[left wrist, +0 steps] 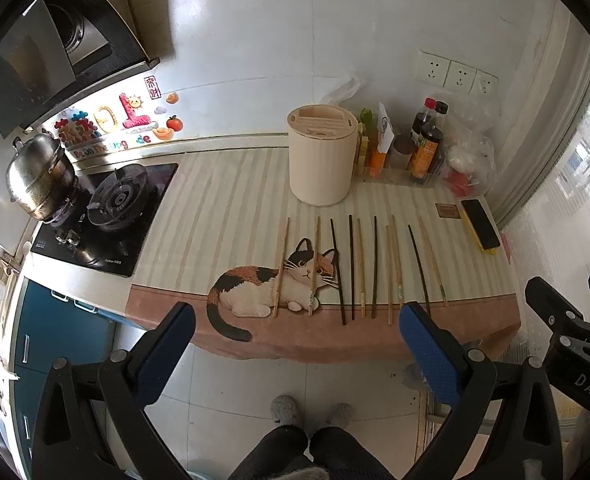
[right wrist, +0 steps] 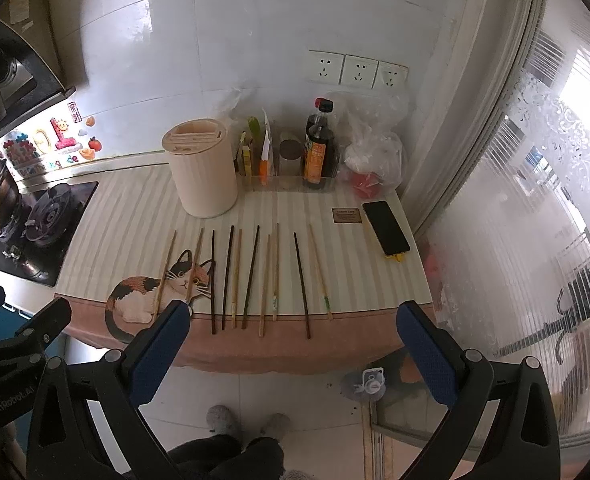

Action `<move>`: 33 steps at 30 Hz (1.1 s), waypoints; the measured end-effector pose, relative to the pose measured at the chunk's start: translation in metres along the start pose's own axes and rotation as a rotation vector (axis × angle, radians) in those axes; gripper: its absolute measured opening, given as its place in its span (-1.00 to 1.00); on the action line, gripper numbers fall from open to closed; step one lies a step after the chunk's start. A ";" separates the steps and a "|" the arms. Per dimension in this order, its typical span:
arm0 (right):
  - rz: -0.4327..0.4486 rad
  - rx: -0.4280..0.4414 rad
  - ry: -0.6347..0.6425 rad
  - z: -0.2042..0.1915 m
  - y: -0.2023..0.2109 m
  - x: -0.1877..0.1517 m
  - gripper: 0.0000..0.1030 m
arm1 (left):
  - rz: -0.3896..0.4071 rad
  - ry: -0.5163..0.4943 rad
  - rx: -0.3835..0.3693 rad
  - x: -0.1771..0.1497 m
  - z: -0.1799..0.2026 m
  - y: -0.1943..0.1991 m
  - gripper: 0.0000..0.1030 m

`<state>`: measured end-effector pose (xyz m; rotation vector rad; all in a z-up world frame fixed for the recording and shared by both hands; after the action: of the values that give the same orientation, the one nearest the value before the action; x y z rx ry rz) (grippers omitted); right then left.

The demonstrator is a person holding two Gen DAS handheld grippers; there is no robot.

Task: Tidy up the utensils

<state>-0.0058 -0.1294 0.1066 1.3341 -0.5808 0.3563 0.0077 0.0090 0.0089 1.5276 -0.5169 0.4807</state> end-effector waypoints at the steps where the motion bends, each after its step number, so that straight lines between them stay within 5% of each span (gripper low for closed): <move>1: 0.000 0.001 -0.001 0.000 0.000 0.000 1.00 | 0.001 0.001 0.001 0.001 0.000 0.000 1.00; 33: 0.011 0.003 -0.008 -0.007 0.006 0.003 1.00 | 0.032 0.002 0.014 0.002 -0.005 0.006 1.00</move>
<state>-0.0053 -0.1220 0.1124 1.3359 -0.5946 0.3617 0.0055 0.0142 0.0151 1.5342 -0.5380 0.5120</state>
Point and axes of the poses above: each gripper's, at about its wrist camera, not at the fingertips, and y roughly against the way its jaws point, z to its right, x to its top, the point moved 1 cm from there along -y, roughly the way its jaws point, and after that the axes turned 5 degrees about z, right-handed, at the moved point
